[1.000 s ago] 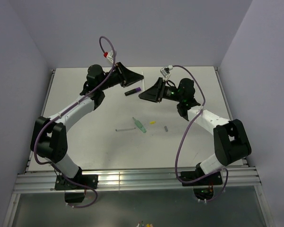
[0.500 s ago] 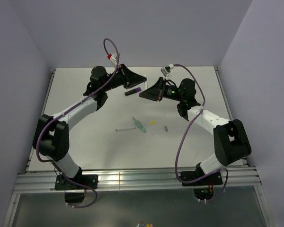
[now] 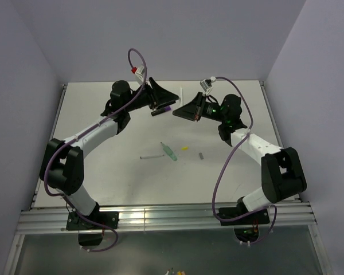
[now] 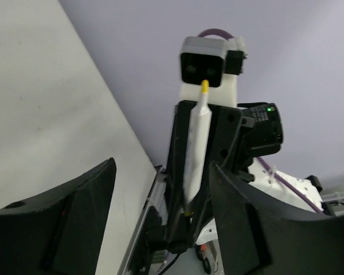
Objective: Insert the pens into the pen caps
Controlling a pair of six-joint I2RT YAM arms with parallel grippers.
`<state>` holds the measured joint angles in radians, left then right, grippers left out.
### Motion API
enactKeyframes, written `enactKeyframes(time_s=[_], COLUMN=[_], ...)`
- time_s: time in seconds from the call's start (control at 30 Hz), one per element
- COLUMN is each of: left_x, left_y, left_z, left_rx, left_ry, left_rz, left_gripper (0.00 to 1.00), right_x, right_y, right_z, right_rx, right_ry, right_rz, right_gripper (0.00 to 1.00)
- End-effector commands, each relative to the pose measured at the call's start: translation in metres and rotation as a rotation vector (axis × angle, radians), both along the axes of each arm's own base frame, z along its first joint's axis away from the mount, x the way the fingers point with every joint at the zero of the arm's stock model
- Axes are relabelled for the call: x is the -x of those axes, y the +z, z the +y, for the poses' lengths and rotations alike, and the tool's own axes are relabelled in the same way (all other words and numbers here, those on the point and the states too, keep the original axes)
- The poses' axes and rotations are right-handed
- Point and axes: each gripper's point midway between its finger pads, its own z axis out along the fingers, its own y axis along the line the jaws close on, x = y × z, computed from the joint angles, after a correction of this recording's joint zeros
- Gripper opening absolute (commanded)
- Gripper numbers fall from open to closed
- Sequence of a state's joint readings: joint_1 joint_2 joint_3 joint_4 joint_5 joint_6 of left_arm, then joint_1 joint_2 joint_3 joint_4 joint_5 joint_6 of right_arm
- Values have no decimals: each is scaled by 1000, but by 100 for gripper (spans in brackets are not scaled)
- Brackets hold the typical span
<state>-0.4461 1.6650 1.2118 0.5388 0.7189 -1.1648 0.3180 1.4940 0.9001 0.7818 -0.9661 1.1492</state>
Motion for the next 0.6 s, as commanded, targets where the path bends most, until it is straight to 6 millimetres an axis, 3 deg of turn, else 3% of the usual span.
enactKeyframes(time_s=[0.0, 0.03, 0.07, 0.1, 0.13, 0.17, 0.23, 0.3, 0.33, 0.4, 0.43, 0.47, 0.53, 0.57], left_x=[-9, -21, -30, -32, -38, -44, -36, -44, -34, -38, -33, -30, -20, -16], left_y=[27, 27, 39, 24, 22, 27, -2, -22, -35, -70, -72, -103, -112, -133], left_z=[20, 32, 39, 45, 49, 53, 54, 55, 49, 45, 29, 29, 9, 4], left_rx=[-87, -124, -187, -275, -332, -409, -544, -677, -729, -876, -916, -1012, -1043, -1067], left_ry=[29, 67, 91, 91, 110, 126, 78, 65, 13, -52, -87, -142, -204, -251], left_rz=[-165, -188, -321, -291, -341, -476, -468, -547, -530, -564, -595, -555, -562, -512], left_gripper=[73, 74, 73, 72, 72, 72, 67, 64, 60, 57, 55, 54, 52, 52], right_x=[4, 2, -1, -3, -1, -5, 2, 0, 7, 5, 12, 10, 19, 21], right_y=[13, 4, -3, -8, -33, -39, -60, -68, -78, -85, -90, -92, -94, -95], right_z=[-20, -30, -35, -42, -51, -63, -84, -112, -122, -154, -165, -184, -202, -211], right_rx=[25, 76, 111, 179, 264, 312, 438, 533, 577, 672, 711, 741, 781, 798], right_ry=[-56, -86, -110, -138, -149, -184, -208, -253, -248, -285, -287, -322, -321, -331], right_rz=[-111, -116, -115, -202, -105, -113, -128, -185, -137, -171, -123, -117, -109, -100], right_gripper=[0, 0, 0, 0, 0, 0, 0, 0, 0, 0, 0, 0, 0, 0])
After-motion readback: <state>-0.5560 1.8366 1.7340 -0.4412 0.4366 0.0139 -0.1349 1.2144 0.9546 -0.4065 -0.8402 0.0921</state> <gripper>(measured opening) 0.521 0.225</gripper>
